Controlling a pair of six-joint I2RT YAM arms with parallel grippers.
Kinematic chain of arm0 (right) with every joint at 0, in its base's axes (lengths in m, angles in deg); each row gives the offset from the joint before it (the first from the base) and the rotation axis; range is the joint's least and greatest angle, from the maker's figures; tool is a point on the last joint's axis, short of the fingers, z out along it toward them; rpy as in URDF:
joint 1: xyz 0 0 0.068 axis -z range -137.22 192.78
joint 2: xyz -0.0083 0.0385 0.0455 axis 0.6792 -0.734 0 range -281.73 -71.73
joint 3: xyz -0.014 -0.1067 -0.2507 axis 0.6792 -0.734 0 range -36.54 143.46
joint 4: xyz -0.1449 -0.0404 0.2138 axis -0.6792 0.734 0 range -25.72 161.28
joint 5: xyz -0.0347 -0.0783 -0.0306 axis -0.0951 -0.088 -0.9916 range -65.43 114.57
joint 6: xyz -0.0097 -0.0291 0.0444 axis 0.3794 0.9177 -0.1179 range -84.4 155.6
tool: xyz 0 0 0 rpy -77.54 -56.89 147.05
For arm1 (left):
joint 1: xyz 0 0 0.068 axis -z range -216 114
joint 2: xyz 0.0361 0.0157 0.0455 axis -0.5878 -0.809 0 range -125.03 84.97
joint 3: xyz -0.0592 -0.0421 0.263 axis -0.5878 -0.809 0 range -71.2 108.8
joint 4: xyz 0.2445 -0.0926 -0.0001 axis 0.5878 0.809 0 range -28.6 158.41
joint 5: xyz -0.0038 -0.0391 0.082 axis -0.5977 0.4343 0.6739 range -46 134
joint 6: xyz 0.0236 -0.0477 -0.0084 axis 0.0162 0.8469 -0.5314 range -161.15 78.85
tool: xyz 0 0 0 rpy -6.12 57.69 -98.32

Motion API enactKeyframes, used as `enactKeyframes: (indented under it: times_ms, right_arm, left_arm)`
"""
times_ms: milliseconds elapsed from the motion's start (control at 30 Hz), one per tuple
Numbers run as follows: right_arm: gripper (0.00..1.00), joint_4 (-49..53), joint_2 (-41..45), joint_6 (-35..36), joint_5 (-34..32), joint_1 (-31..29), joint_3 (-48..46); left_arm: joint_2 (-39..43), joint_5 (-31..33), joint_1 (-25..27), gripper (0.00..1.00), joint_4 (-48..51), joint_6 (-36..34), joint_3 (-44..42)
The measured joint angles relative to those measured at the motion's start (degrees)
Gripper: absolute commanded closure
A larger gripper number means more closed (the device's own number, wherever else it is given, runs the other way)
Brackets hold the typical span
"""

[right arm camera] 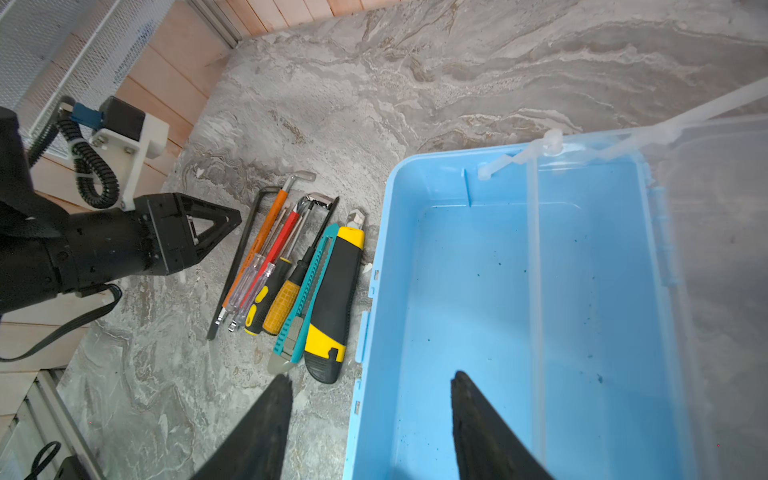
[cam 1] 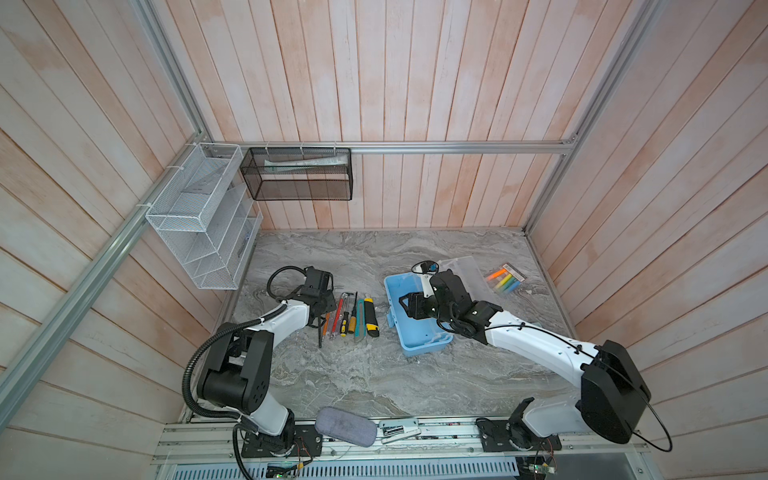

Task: Pack the tool kit
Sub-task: 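Move the left gripper to the hex keys while the right gripper releases the box, then close the left gripper on the black hex key while the right gripper hovers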

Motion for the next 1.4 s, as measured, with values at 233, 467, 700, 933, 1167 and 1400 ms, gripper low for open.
enactKeyframes:
  times_ms: [233, 467, 700, 933, 1167, 1400]
  right_arm:
    - [0.40, -1.11, -0.92, -0.22, 0.55, 0.00, -0.24]
    - [0.41, -1.92, -0.68, -0.72, 0.98, 0.15, -1.36]
    - [0.41, -2.84, -0.55, -1.70, 1.73, 1.20, -2.67]
    - [0.41, -4.76, -0.55, -2.75, 3.87, 2.80, -4.15]
    - [0.41, -5.73, -0.55, -3.02, 4.83, 3.56, -4.74]
    - [0.42, -6.69, -0.59, -3.10, 6.14, 4.44, -4.85]
  left_arm:
    - [-2.38, 0.37, -0.85, 0.70, -0.02, -0.07, 0.94]
    - [-2.73, 0.39, -1.14, 0.70, 0.02, -0.02, 0.90]
    - [-5.14, 0.52, -1.77, 0.71, 0.07, 0.26, 0.26]
    - [-5.77, 0.81, -1.86, 0.77, -0.09, 0.39, 0.31]
    - [-6.03, 1.20, -1.86, 0.78, -0.07, 0.39, 0.55]
    - [-7.43, 1.62, -1.86, 0.79, 0.28, 0.39, 2.16]
